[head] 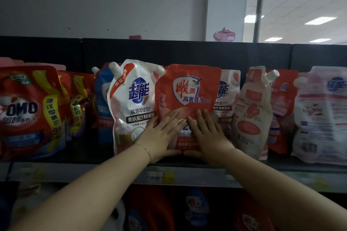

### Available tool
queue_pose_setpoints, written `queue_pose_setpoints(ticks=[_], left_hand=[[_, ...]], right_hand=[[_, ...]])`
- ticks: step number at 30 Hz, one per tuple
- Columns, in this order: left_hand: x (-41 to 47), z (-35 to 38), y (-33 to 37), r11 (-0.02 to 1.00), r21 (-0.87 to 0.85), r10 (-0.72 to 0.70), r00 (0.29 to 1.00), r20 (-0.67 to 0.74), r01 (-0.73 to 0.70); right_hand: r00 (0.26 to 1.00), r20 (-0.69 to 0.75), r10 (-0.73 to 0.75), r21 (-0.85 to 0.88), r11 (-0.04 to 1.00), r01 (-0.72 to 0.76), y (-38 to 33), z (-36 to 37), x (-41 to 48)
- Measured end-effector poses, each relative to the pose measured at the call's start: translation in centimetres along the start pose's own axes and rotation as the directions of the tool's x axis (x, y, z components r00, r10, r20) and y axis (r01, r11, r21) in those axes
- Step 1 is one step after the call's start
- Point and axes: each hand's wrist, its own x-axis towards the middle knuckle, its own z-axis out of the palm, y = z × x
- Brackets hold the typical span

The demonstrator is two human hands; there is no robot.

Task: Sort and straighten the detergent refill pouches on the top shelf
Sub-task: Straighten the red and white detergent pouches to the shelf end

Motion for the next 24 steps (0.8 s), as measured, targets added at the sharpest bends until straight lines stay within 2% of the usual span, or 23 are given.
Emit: queue_pose_setpoints(ticks=[3, 5, 6, 8, 10, 11, 13, 16, 19, 20, 22, 24], left_hand=[[-1.2, -1.6, 0.0, 0.981, -0.193, 0.011, 1.0, -0.017, -0.014], [-2.4, -2.5, 0.0, 0.951, -0.309, -0.017, 0.988, -0.152, -0.031], [-3.0, -2.7, 0.0, 0.955, -0.294, -0.037, 0.963, -0.269, -0.046], [-4.3, -2.2, -0.3, 0.968, -0.251, -0.123, 0.871, -0.475, -0.001], [-5.4, -1.4, -0.8, 0.911, -0.385, -0.365, 0.72, -0.59, 0.147], [-5.7, -1.2, -1.0, 0.846, -0.489, -0.502, 0.63, -0.592, 0.215], [-5.8, -1.1, -1.1, 0.707, -0.65, -0.687, 0.49, -0.537, 0.28], [-5.3, -0.8, -0.5, 0.612, -0.743, -0.78, 0.368, -0.507, 0.273], [-5.3, 0.5, -0.2, 0.392, -0.882, -0.913, 0.233, -0.336, 0.263], [-5.5, 1.0, -0.4, 0.291, -0.928, -0.946, 0.213, -0.244, 0.233], [-5.8, 0.7, -0.5, 0.114, -0.981, -0.969, 0.235, -0.075, 0.154], [-6.0, 0.2, -0.7, 0.039, -0.988, -0.963, 0.27, 0.002, 0.146]], right_hand=[[0.996, -0.047, 0.081, 0.198, 0.978, -0.07, -1.6, -1.2, -1.0], [0.977, -0.147, 0.155, 0.336, 0.937, -0.097, -2.8, -2.0, -1.5], [0.959, -0.208, 0.192, 0.393, 0.914, -0.098, -3.5, -2.2, -1.7], [0.925, -0.283, 0.252, 0.463, 0.881, -0.098, -4.8, -1.9, -2.2], [0.914, -0.269, 0.303, 0.498, 0.856, -0.137, -5.8, -0.9, -2.5], [0.916, -0.236, 0.325, 0.501, 0.848, -0.172, -6.1, -0.3, -2.7], [0.923, -0.189, 0.336, 0.436, 0.871, -0.228, -6.4, 1.1, -2.7], [0.922, -0.19, 0.338, 0.364, 0.896, -0.254, -6.3, 2.1, -2.1], [0.922, -0.198, 0.333, 0.35, 0.902, -0.251, -6.4, 2.1, -2.0], [0.921, -0.203, 0.331, 0.342, 0.906, -0.25, -6.4, 2.2, -2.1], [0.919, -0.212, 0.333, 0.329, 0.91, -0.253, -6.5, 2.3, -2.1], [0.917, -0.209, 0.338, 0.325, 0.909, -0.261, -6.6, 2.2, -2.2]])
